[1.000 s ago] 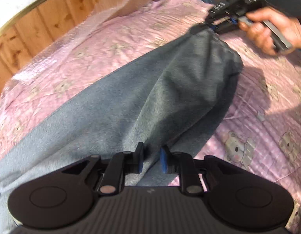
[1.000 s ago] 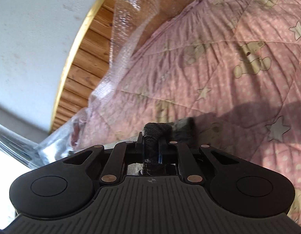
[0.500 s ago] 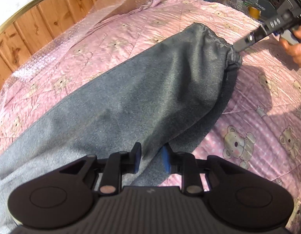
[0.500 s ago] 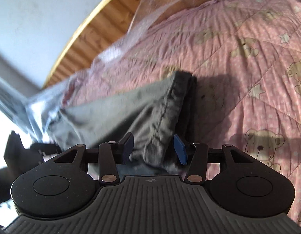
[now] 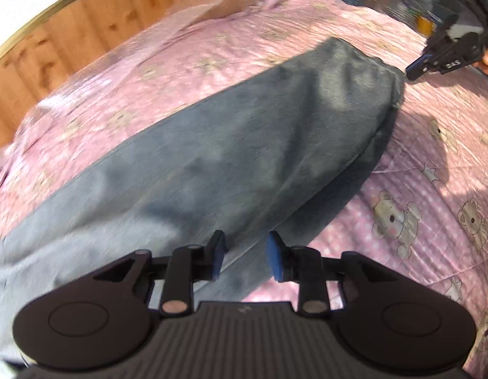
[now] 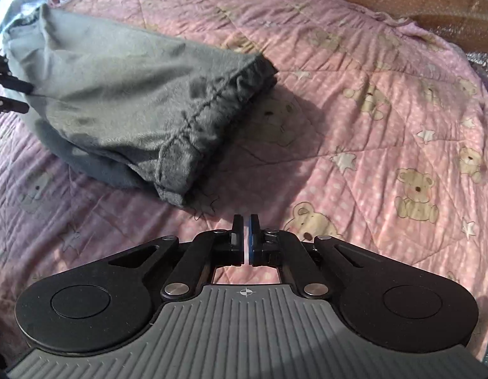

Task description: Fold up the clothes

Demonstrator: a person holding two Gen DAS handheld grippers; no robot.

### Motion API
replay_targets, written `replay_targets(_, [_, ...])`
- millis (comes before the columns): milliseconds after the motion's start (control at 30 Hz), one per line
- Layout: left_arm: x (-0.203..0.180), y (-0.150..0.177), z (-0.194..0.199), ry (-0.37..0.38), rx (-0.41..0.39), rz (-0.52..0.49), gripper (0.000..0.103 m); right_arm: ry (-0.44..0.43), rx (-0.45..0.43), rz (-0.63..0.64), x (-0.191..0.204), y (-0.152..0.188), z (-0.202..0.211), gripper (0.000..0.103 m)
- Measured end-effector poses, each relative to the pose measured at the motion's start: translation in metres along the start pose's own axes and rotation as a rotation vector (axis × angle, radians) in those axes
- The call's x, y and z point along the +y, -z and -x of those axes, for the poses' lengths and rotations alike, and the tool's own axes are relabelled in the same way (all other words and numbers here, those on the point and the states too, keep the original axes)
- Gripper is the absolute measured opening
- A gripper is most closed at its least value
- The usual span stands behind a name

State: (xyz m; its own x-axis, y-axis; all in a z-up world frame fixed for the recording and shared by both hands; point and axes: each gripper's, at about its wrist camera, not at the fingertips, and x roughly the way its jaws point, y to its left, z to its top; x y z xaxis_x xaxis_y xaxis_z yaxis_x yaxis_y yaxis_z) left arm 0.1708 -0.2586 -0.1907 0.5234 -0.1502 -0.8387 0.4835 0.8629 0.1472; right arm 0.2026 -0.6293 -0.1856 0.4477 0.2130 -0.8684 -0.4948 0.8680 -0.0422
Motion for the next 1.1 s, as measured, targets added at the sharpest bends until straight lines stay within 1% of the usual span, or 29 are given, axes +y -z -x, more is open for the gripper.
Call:
replay_targets(100, [0.038, 0.024, 0.021, -0.054, 0.018, 0.145, 0.039, -0.045, -0.197, -0.116, 0.009, -0.016, 0.041, 0.009])
replay_targets(133, [0.050, 0.033, 0.028, -0.072, 0.024, 0.194, 0.039, -0.085, -0.249, -0.156, 0.016, -0.022, 0.045, 0.010])
replay_targets(200, [0.080, 0.049, 0.040, -0.122, 0.041, 0.288, 0.040, -0.142, -0.251, -0.187, 0.036, -0.032, 0.027, 0.010])
replay_targets(267, [0.116, 0.065, 0.051, -0.188, 0.064, 0.377, 0.043, -0.196, -0.250, -0.219, 0.056, -0.041, 0.009, 0.016])
replay_targets(300, [0.137, 0.072, 0.058, -0.217, 0.067, 0.423, 0.046, -0.189, -0.218, -0.238, 0.061, -0.040, -0.006, 0.021])
replay_targets(333, [0.164, 0.081, 0.066, -0.244, 0.071, 0.481, 0.048, -0.168, -0.185, -0.256, 0.063, -0.035, -0.018, 0.022])
replay_targets(367, [0.187, 0.094, 0.073, -0.270, 0.076, 0.538, 0.051, -0.130, -0.149, -0.294, 0.060, -0.026, -0.024, 0.013])
replay_targets(400, [0.209, 0.109, 0.078, -0.294, 0.076, 0.592, 0.053, -0.092, -0.113, -0.333, 0.056, -0.017, -0.030, 0.000])
replay_targets(433, [0.237, 0.125, 0.086, -0.316, 0.070, 0.660, 0.055, -0.054, -0.081, -0.371, 0.054, -0.009, -0.035, 0.000])
replay_targets(467, [0.266, 0.141, 0.093, -0.337, 0.063, 0.728, 0.062, -0.020, -0.089, -0.409, 0.055, -0.005, -0.024, 0.000])
replay_targets(500, [0.294, 0.157, 0.098, -0.357, 0.059, 0.792, 0.066, 0.016, -0.096, -0.444, 0.057, -0.001, -0.013, 0.002])
replay_targets(533, [0.326, 0.175, 0.103, -0.371, 0.048, 0.866, 0.066, 0.064, -0.103, -0.452, 0.063, 0.000, -0.003, 0.008])
replay_targets(600, [0.389, 0.213, 0.111, -0.386, 0.028, 1.013, 0.068, 0.118, -0.115, -0.494, 0.085, -0.004, 0.016, 0.031])
replay_targets(633, [0.423, 0.234, 0.114, -0.382, 0.016, 1.093, 0.068, 0.131, -0.123, -0.516, 0.101, -0.008, 0.021, 0.046])
replay_targets(667, [0.451, 0.254, 0.114, -0.360, -0.008, 1.162, 0.069, 0.140, -0.131, -0.538, 0.118, -0.012, 0.025, 0.047])
replay_targets(700, [0.478, 0.272, 0.114, -0.337, -0.034, 1.230, 0.071, 0.110, -0.136, -0.552, 0.137, -0.020, 0.022, 0.046])
replay_targets(733, [0.502, 0.286, 0.108, -0.321, -0.044, 1.295, 0.071, 0.086, -0.139, -0.552, 0.162, -0.028, 0.018, 0.049])
replay_targets(767, [0.517, 0.292, 0.102, -0.308, -0.047, 1.323, 0.071, 0.062, -0.141, -0.551, 0.186, -0.036, 0.014, 0.054])
replay_targets(800, [0.531, 0.297, 0.096, -0.295, -0.048, 1.348, 0.072, 0.038, -0.143, -0.550, 0.211, -0.045, 0.010, 0.056])
replay_targets(833, [0.545, 0.302, 0.090, -0.282, -0.050, 1.373, 0.073, 0.012, -0.141, -0.545, 0.236, -0.054, -0.003, 0.060])
replay_targets(900, [0.558, 0.302, 0.081, -0.247, -0.043, 1.359, 0.073, -0.060, -0.120, -0.535, 0.288, -0.072, -0.013, 0.063])
replay_targets(933, [0.563, 0.301, 0.076, -0.229, -0.039, 1.351, 0.070, -0.092, -0.108, -0.531, 0.311, -0.081, -0.020, 0.063])
replay_targets(1000, [0.564, 0.301, 0.075, -0.193, -0.054, 1.322, 0.017, -0.151, -0.090, -0.513, 0.354, -0.102, -0.032, 0.063])
replay_targets(1100, [0.556, 0.319, 0.100, -0.090, -0.141, 1.368, 0.014, -0.219, -0.092, -0.477, 0.405, -0.135, -0.044, 0.063])
